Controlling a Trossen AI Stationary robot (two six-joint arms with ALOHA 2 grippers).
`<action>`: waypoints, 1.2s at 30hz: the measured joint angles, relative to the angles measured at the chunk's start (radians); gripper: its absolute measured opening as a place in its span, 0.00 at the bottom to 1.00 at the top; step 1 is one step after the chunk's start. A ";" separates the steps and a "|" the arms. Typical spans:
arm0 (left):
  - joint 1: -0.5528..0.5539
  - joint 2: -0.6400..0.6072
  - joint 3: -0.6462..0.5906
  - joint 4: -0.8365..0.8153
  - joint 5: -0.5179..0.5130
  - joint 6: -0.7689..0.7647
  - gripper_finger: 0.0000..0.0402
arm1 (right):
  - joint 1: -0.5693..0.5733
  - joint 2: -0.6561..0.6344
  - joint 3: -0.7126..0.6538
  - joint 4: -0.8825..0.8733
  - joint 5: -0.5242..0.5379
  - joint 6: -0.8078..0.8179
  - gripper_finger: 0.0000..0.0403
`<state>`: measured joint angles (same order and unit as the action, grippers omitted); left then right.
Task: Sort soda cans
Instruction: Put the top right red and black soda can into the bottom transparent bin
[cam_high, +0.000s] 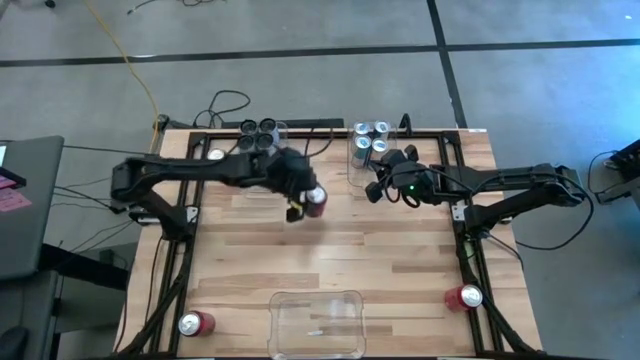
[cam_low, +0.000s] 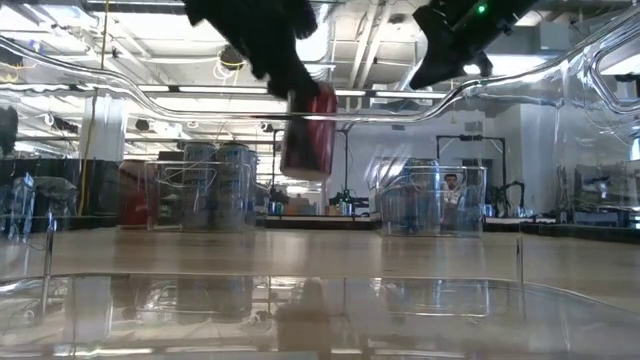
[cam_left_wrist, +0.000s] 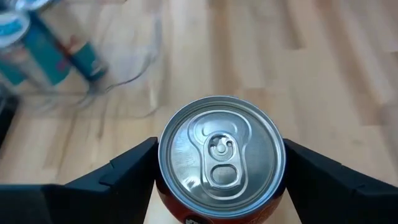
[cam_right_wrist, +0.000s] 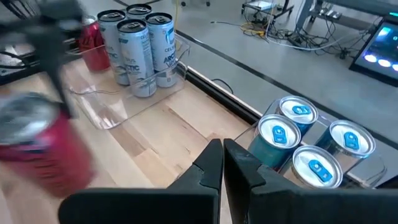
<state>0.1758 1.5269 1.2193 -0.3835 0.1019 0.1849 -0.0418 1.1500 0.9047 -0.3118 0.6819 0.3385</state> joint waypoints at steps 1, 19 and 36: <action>-0.023 -0.022 -0.007 -0.002 -0.004 -0.008 0.73 | 0.000 0.000 0.000 0.003 0.000 -0.007 0.08; -0.484 -0.131 -0.067 0.128 -0.039 -0.040 0.73 | 0.065 -0.027 0.000 0.002 -0.001 0.072 0.08; -0.736 -0.120 -0.066 0.096 -0.126 -0.092 0.73 | 0.134 -0.027 0.000 0.053 -0.001 0.080 0.08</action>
<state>-0.5601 1.4069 1.1537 -0.2871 -0.0241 0.0930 0.0921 1.1233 0.9047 -0.2588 0.6811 0.4187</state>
